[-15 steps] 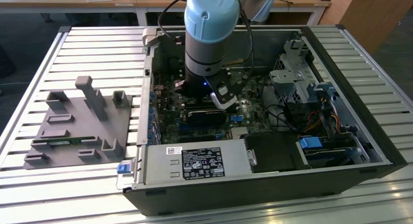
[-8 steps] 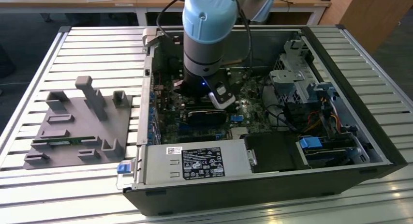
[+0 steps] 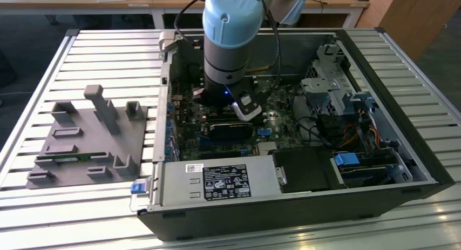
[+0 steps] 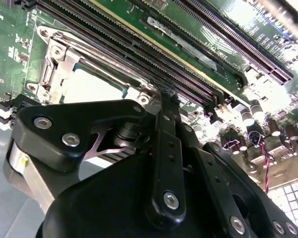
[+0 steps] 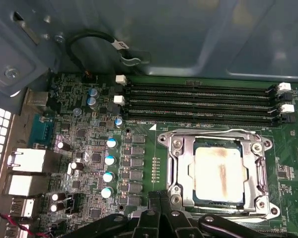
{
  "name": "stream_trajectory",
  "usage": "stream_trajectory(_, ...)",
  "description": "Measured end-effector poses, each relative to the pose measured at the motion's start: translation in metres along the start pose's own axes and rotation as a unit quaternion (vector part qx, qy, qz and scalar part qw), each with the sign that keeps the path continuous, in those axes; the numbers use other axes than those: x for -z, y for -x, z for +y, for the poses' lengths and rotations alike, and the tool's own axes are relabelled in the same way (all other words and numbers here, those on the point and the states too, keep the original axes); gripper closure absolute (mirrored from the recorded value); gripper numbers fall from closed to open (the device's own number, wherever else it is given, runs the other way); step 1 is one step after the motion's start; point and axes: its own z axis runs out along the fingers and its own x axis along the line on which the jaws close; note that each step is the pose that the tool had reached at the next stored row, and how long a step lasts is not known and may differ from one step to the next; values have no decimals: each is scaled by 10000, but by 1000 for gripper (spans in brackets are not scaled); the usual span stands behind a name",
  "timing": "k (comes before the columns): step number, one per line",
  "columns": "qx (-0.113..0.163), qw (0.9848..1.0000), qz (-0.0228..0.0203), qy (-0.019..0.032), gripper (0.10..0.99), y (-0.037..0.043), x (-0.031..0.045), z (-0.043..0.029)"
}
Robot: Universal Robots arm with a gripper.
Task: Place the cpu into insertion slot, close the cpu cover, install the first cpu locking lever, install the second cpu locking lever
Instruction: 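Install the second cpu locking lever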
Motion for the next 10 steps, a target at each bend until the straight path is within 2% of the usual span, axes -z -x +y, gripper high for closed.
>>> stream_trajectory(5, -1, 10000, 1, -9, 965, -1, 5, 1)
stream_trajectory(10, -1, 10000, 1, -8, 965, -2, 65, 19)
